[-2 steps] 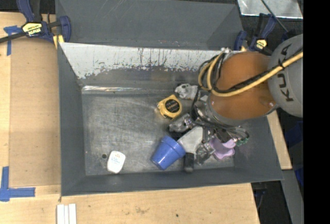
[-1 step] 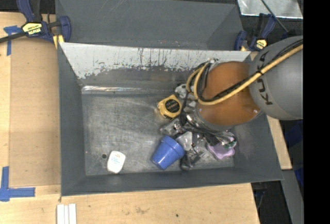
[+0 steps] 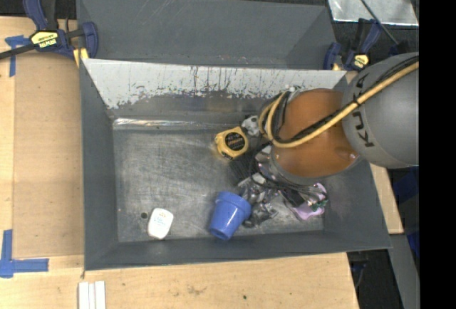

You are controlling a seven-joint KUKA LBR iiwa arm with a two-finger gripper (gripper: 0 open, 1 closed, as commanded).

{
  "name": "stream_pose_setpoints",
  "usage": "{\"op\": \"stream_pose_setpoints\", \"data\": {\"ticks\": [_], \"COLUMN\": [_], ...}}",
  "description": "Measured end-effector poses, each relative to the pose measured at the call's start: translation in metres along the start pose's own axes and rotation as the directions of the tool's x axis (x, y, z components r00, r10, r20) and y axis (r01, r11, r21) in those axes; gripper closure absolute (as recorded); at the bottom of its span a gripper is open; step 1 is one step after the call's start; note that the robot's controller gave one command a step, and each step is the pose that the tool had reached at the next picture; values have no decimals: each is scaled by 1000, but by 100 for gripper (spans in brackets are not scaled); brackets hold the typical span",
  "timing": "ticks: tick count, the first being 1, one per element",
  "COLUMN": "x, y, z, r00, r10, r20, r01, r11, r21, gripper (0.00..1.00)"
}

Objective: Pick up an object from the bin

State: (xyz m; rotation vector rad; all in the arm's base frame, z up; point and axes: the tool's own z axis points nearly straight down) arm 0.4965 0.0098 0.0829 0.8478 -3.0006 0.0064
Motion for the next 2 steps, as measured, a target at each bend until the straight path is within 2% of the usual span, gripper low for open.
{"op": "stream_pose_setpoints", "data": {"ticks": [1, 2], "x": [-1, -31], "y": [0, -22], "z": [0, -205], "r00": [1000, 988], "r10": [0, -152], "r20": [3, 29], "r01": [0, 152], "r11": [1000, 988], "r21": [0, 10], "gripper": [100, 100]}}
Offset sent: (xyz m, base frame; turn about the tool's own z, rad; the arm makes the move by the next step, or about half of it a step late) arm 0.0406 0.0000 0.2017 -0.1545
